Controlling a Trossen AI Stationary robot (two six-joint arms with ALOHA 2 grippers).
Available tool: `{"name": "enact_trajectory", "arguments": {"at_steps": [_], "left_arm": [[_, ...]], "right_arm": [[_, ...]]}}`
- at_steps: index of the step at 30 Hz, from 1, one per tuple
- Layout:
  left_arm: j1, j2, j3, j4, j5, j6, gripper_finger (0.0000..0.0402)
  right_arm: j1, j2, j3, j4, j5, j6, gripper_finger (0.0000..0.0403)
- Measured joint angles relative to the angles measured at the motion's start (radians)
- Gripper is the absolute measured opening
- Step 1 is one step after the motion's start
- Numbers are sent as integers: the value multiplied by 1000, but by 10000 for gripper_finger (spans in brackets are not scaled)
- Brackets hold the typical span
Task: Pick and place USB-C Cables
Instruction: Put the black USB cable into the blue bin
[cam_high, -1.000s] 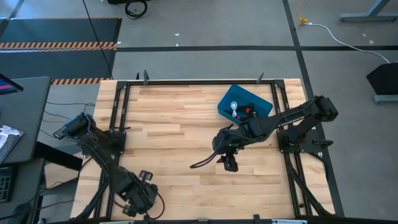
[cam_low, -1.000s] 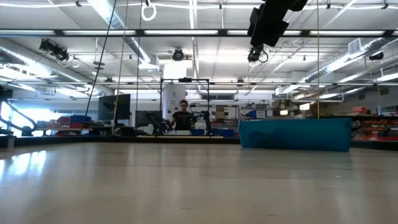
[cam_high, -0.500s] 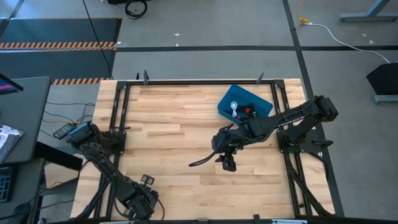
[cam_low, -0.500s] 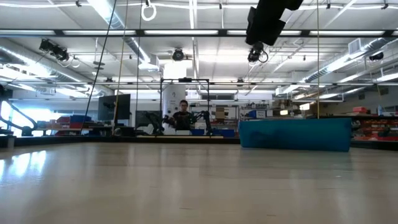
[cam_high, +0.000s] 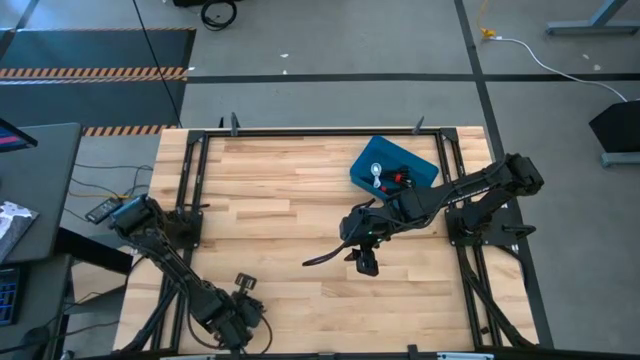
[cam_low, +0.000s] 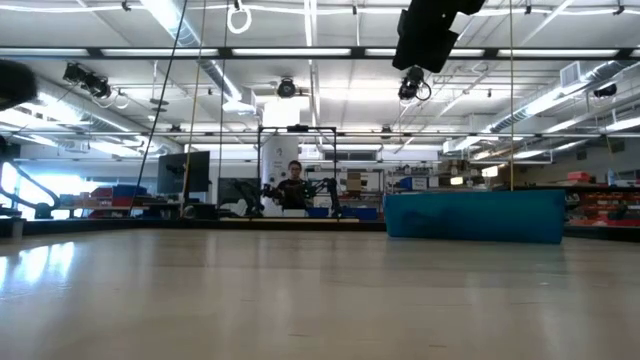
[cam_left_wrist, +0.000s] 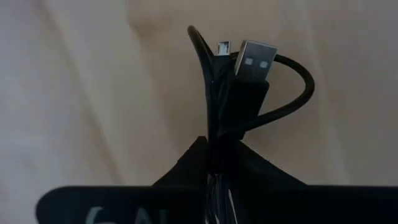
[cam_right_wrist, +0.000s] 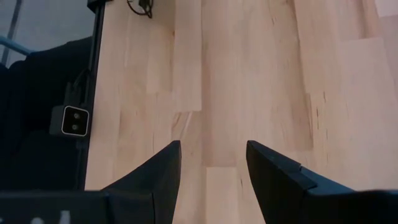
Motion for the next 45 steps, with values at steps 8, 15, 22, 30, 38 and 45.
{"name": "enact_trajectory", "arguments": {"at_steps": [8,15,22,30,38,45], "left_arm": [[101,-1,0,45,-136,65,42],[202,-60,0,58,-252,124,42],[296,-225,0,279,-358,340,42],[389,-355,0,507,-362,523,45],[472,-384,0,516,-362,528,49],[483,-384,0,571,-326,545,51]], "right_arm": [[6,0,0,-1,-7,0,188],[15,0,0,0,-30,-19,188],[29,0,0,55,1,-130,188],[64,0,0,247,139,-339,187],[120,0,-1,436,378,-579,187],[123,0,-2,478,466,-597,187]]}}
